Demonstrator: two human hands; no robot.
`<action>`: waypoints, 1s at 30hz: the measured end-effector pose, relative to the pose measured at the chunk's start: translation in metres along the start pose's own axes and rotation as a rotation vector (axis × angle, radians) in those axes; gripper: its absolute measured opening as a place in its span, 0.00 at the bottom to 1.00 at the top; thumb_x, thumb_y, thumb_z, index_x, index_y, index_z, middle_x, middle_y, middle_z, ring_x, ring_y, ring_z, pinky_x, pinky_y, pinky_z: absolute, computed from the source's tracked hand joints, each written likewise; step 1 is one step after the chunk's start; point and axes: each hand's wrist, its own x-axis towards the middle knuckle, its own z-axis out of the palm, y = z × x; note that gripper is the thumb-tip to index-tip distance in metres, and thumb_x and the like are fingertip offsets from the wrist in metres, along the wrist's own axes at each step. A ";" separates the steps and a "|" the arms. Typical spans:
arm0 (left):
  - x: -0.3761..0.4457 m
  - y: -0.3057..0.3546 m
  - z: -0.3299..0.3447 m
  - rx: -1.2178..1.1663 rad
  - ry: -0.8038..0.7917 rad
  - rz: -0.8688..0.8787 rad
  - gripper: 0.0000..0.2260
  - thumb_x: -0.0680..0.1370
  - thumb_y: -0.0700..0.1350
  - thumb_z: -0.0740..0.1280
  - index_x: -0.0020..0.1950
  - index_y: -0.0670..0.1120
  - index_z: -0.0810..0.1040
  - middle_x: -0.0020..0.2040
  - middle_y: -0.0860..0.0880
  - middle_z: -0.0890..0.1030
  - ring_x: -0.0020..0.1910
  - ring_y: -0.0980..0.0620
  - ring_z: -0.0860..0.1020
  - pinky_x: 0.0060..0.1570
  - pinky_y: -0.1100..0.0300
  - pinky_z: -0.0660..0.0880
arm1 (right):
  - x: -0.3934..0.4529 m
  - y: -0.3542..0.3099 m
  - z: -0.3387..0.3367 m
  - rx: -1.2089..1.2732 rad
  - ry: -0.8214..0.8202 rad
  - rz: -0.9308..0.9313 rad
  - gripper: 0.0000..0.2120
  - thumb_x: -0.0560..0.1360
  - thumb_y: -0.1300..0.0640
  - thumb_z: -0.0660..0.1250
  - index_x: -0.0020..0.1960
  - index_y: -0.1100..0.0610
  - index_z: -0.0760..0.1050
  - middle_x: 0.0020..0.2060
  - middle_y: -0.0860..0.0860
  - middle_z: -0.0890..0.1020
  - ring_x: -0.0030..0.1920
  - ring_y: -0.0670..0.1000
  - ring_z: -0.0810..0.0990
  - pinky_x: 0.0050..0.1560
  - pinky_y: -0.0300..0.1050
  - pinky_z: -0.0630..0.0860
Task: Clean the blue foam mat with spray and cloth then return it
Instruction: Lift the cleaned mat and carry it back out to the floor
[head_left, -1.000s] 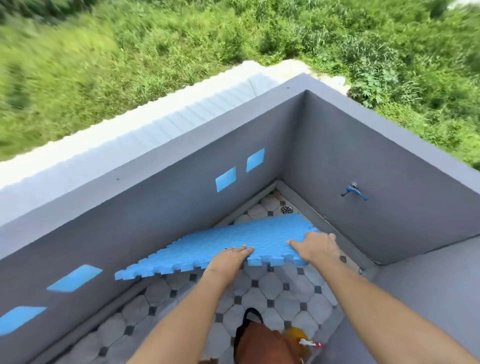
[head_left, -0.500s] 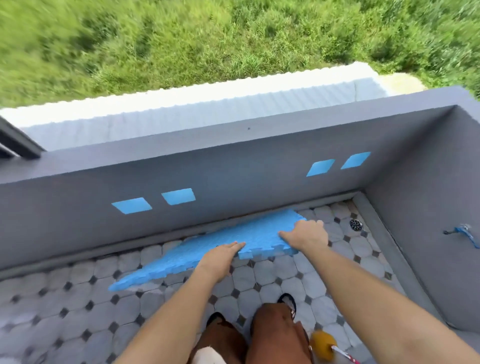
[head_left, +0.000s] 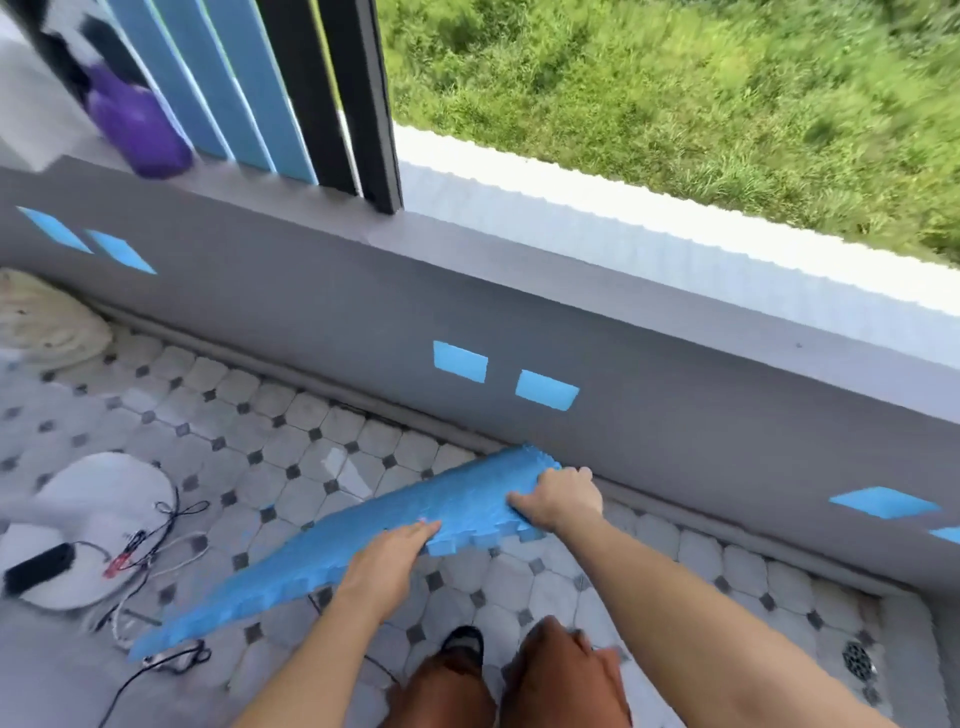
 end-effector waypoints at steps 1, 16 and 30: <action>0.000 -0.014 0.008 -0.007 0.014 -0.034 0.35 0.78 0.31 0.54 0.76 0.62 0.53 0.77 0.57 0.59 0.74 0.53 0.62 0.69 0.55 0.65 | 0.008 -0.014 0.004 -0.038 -0.017 -0.045 0.25 0.72 0.37 0.59 0.53 0.56 0.77 0.45 0.55 0.75 0.59 0.57 0.69 0.41 0.47 0.69; 0.148 -0.081 0.149 -0.126 0.076 -0.316 0.45 0.70 0.28 0.58 0.78 0.55 0.41 0.79 0.48 0.50 0.77 0.43 0.55 0.73 0.52 0.57 | 0.268 -0.104 0.121 -0.381 -0.148 -0.566 0.36 0.73 0.28 0.54 0.74 0.46 0.61 0.64 0.62 0.73 0.67 0.62 0.64 0.64 0.54 0.67; 0.367 -0.118 0.285 -0.417 -0.069 -0.411 0.47 0.71 0.66 0.66 0.77 0.58 0.36 0.79 0.49 0.38 0.77 0.41 0.40 0.73 0.39 0.45 | 0.491 -0.078 0.237 -0.563 -0.160 -0.594 0.40 0.71 0.28 0.59 0.78 0.40 0.52 0.71 0.60 0.66 0.70 0.62 0.62 0.66 0.57 0.68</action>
